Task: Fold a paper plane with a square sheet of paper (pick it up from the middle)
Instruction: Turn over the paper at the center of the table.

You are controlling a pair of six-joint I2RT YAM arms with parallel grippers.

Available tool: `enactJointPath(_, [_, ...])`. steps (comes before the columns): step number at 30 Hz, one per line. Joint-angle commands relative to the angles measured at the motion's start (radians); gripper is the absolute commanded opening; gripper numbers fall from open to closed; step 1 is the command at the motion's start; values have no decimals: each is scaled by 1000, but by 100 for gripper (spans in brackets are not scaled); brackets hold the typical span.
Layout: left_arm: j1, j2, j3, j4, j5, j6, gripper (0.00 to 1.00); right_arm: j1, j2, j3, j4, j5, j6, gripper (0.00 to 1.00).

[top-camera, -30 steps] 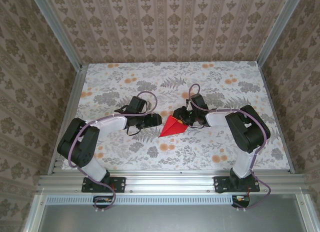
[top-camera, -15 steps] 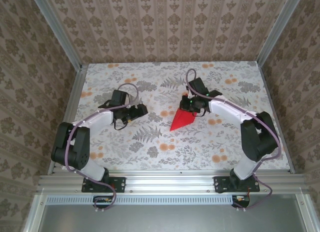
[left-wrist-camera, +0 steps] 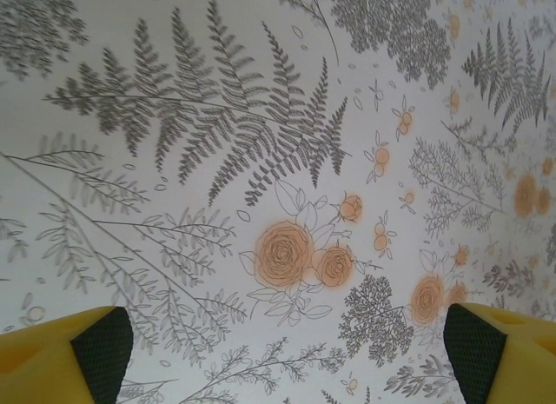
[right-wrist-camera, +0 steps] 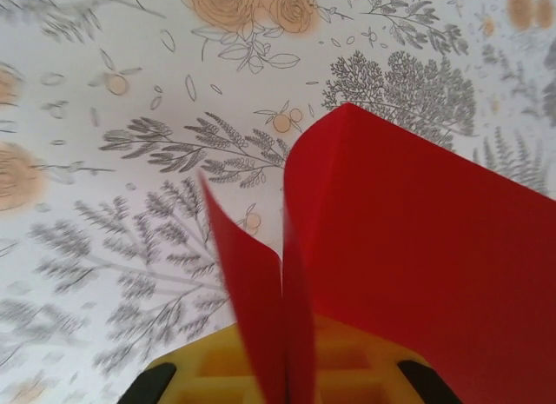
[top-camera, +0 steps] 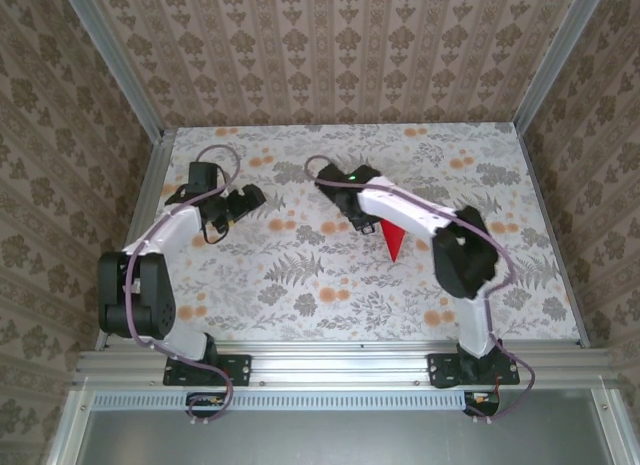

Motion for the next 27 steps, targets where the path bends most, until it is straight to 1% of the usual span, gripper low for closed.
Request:
enactJointPath(1, [9, -66, 49, -75, -22, -17, 96, 49, 120, 100, -175, 197, 22, 11])
enactJointPath(5, [32, -120, 74, -144, -64, -16, 97, 94, 250, 195, -196, 206, 35, 22])
enactJointPath(9, [78, -197, 58, -164, -42, -41, 98, 134, 307, 216, -171, 151, 36, 26])
enactJointPath(14, [111, -266, 59, -223, -46, -23, 99, 170, 300, 209, -137, 93, 40, 31])
enactJointPath(17, [123, -293, 45, -236, -40, -18, 99, 184, 298, 193, -117, 61, 44, 26])
enactJointPath(18, [126, -301, 39, -240, -39, -17, 99, 187, 302, 189, -116, 54, 50, 26])
enactJointPath(22, [133, -312, 23, -250, -36, -9, 99, 199, 305, 175, -98, 3, 63, 29])
enactJointPath(27, [134, -319, 1, -253, -28, -10, 99, 214, 270, 165, -66, -80, 56, 35])
